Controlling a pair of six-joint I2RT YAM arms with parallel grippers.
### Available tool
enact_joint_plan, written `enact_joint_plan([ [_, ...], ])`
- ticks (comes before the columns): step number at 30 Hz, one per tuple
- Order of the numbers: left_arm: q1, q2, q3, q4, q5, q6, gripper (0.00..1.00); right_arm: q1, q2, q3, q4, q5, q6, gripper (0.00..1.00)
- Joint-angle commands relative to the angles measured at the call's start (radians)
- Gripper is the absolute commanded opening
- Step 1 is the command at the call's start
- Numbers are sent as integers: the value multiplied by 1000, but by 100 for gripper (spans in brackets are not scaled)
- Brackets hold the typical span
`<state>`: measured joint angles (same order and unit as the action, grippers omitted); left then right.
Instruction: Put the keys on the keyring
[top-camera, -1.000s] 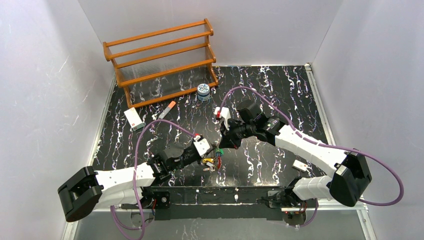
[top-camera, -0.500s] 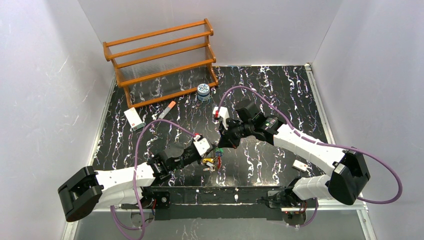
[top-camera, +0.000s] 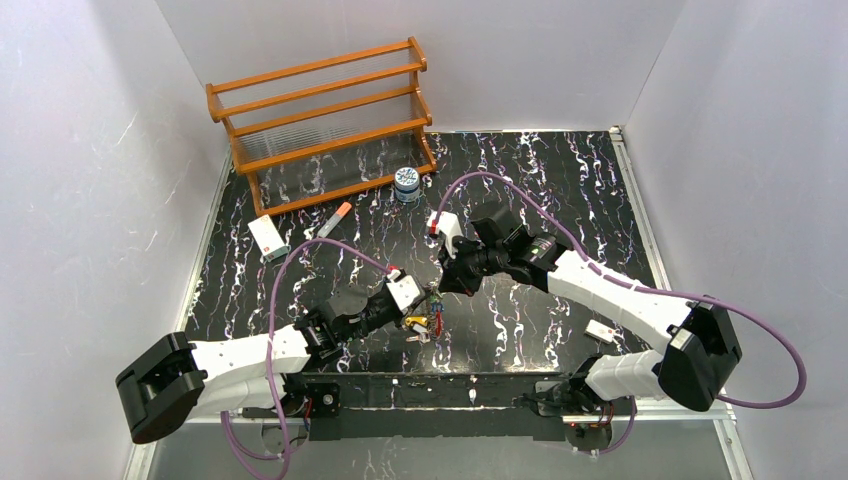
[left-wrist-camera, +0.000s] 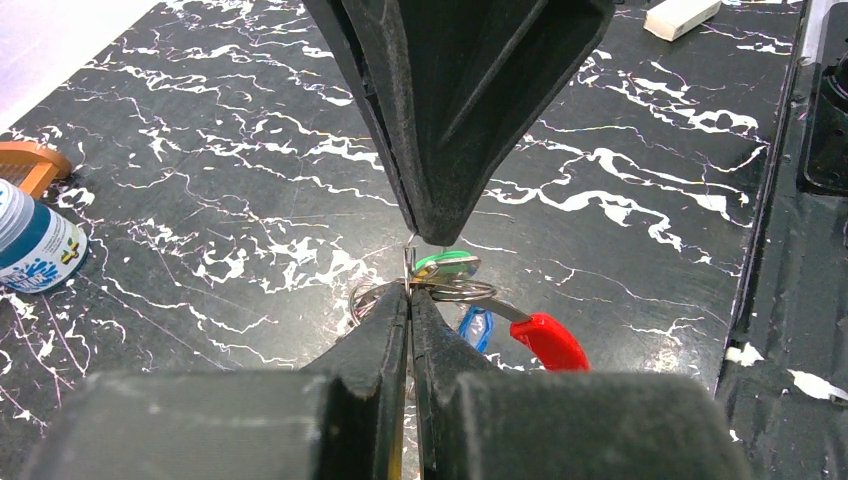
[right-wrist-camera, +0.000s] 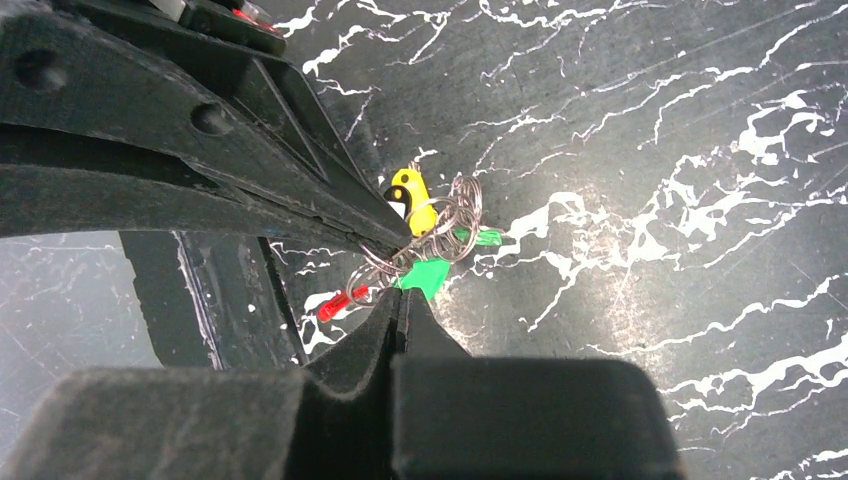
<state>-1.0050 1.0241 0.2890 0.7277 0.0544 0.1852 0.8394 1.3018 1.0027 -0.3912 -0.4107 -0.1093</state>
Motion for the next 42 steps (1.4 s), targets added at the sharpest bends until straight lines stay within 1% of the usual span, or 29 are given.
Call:
enact_joint_plan([
  [1, -1, -19, 27, 13, 2, -5, 0, 0, -31, -7, 56, 43, 13, 1],
  [13, -1, -25, 25, 13, -3, -1, 0, 1, -13, -14, 58, 86, 26, 1],
  [15, -2, -27, 24, 13, -4, -1, 0, 1, -21, -17, 63, 112, 30, 24],
  [16, -2, -28, 24, 13, -5, -1, 0, 1, -31, -24, 73, 122, 33, 33],
  [19, -1, -30, 22, 13, -10, -1, 0, 0, -84, -59, 139, 158, 46, 53],
  [20, -1, -30, 21, 13, -10, -1, 0, 1, -104, -72, 164, 166, 48, 62],
  [21, -1, -31, 21, 13, -13, -1, 0, 1, -125, -83, 185, 169, 49, 70],
  [23, -1, -34, 19, 13, -15, 1, 0, -1, -154, -105, 220, 154, 33, 86],
  [24, -1, -35, 17, 13, -17, 0, 0, -1, -167, -117, 234, 142, 17, 93],
  [25, -1, -37, 15, 13, -19, 0, 0, -1, -181, -129, 253, 126, 6, 98],
  [27, -1, -41, 12, 14, -22, 2, 0, 0, -212, -161, 310, 131, 9, 99],
  [30, -1, -50, 6, 13, -27, 3, 0, 1, -264, -223, 412, 198, 29, 99],
  [33, -2, -56, 0, 13, -31, 0, 0, 1, -299, -278, 467, 245, 20, 99],
  [35, -1, -56, -2, 13, -32, -1, 0, 1, -315, -311, 505, 239, -14, 99],
  [39, -2, -55, -7, 12, -24, 5, 0, 0, -337, -406, 636, 207, -75, 99],
  [42, -1, -64, -19, 13, -25, 2, 0, 1, -363, -463, 733, 203, -79, 99],
])
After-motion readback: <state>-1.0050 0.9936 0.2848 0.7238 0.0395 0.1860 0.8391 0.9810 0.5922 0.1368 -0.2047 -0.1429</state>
